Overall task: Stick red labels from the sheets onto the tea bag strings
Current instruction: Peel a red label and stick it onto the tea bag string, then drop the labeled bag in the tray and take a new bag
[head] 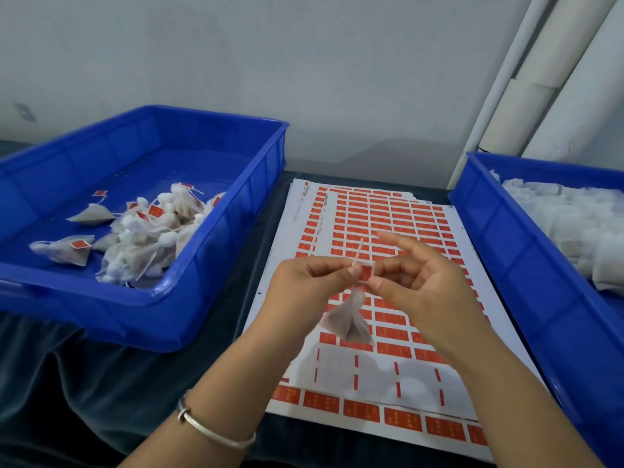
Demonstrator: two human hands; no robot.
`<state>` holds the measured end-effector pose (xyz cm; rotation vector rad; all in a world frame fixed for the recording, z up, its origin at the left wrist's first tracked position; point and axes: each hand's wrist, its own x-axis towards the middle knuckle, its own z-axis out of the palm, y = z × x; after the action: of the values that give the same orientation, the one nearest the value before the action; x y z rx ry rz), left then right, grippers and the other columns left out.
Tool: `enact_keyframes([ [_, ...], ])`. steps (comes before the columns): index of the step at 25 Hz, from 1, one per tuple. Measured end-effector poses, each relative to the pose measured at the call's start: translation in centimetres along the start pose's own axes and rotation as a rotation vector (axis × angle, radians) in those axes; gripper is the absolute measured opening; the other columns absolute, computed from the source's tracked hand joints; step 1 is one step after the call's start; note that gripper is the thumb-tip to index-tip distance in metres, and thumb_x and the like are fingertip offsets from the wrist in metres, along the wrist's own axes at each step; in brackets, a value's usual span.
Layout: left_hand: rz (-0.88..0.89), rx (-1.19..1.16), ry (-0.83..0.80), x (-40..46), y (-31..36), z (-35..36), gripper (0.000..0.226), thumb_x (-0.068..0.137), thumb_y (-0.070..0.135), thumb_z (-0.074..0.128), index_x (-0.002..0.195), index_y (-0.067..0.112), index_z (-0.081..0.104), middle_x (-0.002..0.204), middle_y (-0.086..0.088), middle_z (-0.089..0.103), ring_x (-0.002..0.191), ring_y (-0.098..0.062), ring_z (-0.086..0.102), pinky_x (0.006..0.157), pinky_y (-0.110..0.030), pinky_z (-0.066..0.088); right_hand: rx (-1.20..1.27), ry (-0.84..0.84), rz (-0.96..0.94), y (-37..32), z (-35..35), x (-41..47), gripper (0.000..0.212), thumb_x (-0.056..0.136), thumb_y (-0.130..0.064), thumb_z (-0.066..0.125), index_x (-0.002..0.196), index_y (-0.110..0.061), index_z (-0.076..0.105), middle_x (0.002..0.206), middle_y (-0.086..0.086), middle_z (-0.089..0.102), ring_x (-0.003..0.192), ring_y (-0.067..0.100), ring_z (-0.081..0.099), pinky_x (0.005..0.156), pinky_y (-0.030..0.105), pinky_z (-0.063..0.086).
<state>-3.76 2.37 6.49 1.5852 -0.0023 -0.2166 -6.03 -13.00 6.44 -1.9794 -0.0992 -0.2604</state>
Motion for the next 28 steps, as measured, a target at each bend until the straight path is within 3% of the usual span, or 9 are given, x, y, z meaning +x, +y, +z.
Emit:
enact_keyframes([
  [3, 0.189, 0.045, 0.099, 0.7, 3.1, -2.2, 0.007, 0.079, 0.027, 0.07, 0.073, 0.029, 0.074, 0.075, 0.017, 0.071, 0.068, 0.005, 0.065, 0.051, -0.012, 0.049, 0.081, -0.021, 0.03, -0.4, 0.6, -0.2, 0.042, 0.07, -0.04, 0.069, 0.105, -0.052, 0.051, 0.09, -0.026, 0.068, 0.085, -0.005, 0.066, 0.058, 0.006, 0.048],
  [8, 0.509, 0.216, 0.509, 4.4, 8.9, -8.0, 0.015, 0.083, 0.035, 0.069, 0.074, 0.024, 0.064, 0.07, 0.007, 0.07, 0.071, -0.008, 0.066, 0.062, -0.015, 0.046, 0.198, -0.017, 0.124, -0.3, 2.1, -0.5, 0.03, 0.076, -0.033, 0.065, 0.101, -0.045, 0.055, 0.084, -0.026, 0.069, 0.078, -0.001, 0.069, 0.056, 0.008, 0.048],
  [12, 0.525, 0.556, 0.725, 8.5, 10.3, -12.2, 0.013, 0.089, 0.029, 0.06, 0.084, 0.017, 0.063, 0.073, 0.007, 0.064, 0.064, -0.004, 0.053, 0.052, -0.007, 0.036, 0.198, -0.037, 0.173, 0.1, 2.6, -0.8, 0.025, 0.087, -0.021, 0.061, 0.098, -0.043, 0.055, 0.08, -0.024, 0.069, 0.075, 0.001, 0.069, 0.058, 0.01, 0.05],
  [14, 0.348, 0.756, 0.649, 10.4, 8.9, -13.3, 0.016, 0.092, 0.025, 0.056, 0.087, 0.01, 0.062, 0.081, -0.002, 0.065, 0.065, -0.009, 0.05, 0.052, -0.016, 0.034, 0.189, -0.048, 0.198, 0.2, 2.8, -1.1, 0.024, 0.088, -0.02, 0.06, 0.097, -0.042, 0.056, 0.079, -0.022, 0.07, 0.075, 0.001, 0.069, 0.059, 0.011, 0.051],
  [18, 0.023, 1.032, 0.372, 11.4, 6.1, -13.6, 0.02, 0.094, 0.02, 0.05, 0.091, 0.005, 0.064, 0.098, -0.015, 0.066, 0.083, -0.027, 0.056, 0.068, -0.034, 0.043, 0.169, -0.089, 0.241, 0.2, 2.7, -1.6, 0.022, 0.09, -0.019, 0.059, 0.096, -0.04, 0.058, 0.08, -0.018, 0.071, 0.077, 0.003, 0.069, 0.064, 0.015, 0.054],
  [20, 0.098, 1.084, 0.369, 10.7, 6.1, -13.0, 0.018, 0.092, 0.022, 0.052, 0.096, 0.01, 0.065, 0.1, -0.009, 0.067, 0.081, -0.023, 0.054, 0.072, -0.032, 0.04, 0.147, -0.111, 0.261, 0.1, 2.1, -1.9, 0.02, 0.092, -0.02, 0.058, 0.098, -0.039, 0.059, 0.082, -0.019, 0.07, 0.079, 0.002, 0.069, 0.069, 0.015, 0.054],
  [23, 0.4, 1.023, 0.508, 8.6, 6.2, -10.2, 0.013, 0.089, 0.022, 0.055, 0.096, 0.018, 0.065, 0.093, 0.002, 0.066, 0.076, -0.016, 0.05, 0.069, -0.029, 0.038, 0.124, -0.1, 0.256, -0.2, 1.0, -2.2, 0.018, 0.092, -0.023, 0.058, 0.096, -0.04, 0.06, 0.086, -0.016, 0.07, 0.081, -0.001, 0.067, 0.068, 0.011, 0.052],
  [25, 0.497, 0.959, 0.379, 6.6, 5.4, -6.1, 0.006, 0.088, 0.023, 0.058, 0.089, 0.026, 0.062, 0.081, 0.012, 0.064, 0.068, -0.009, 0.054, 0.062, -0.022, 0.04, 0.077, -0.064, 0.235, -0.8, -0.3, -2.4, 0.017, 0.092, -0.029, 0.058, 0.091, -0.045, 0.059, 0.09, -0.021, 0.067, 0.082, -0.006, 0.066, 0.067, 0.008, 0.05],
  [28, 0.39, 0.979, 0.043, 3.9, 2.0, 0.3, 0.012, 0.089, 0.032, 0.06, 0.092, 0.043, 0.055, 0.082, 0.024, 0.055, 0.068, 0.001, 0.057, 0.054, -0.009, 0.041, -0.088, 0.011, 0.182, -2.5, -3.7, -2.5, 0.018, 0.091, -0.036, 0.058, 0.086, -0.053, 0.056, 0.091, -0.032, 0.062, 0.086, -0.008, 0.063, 0.068, 0.007, 0.05],
])
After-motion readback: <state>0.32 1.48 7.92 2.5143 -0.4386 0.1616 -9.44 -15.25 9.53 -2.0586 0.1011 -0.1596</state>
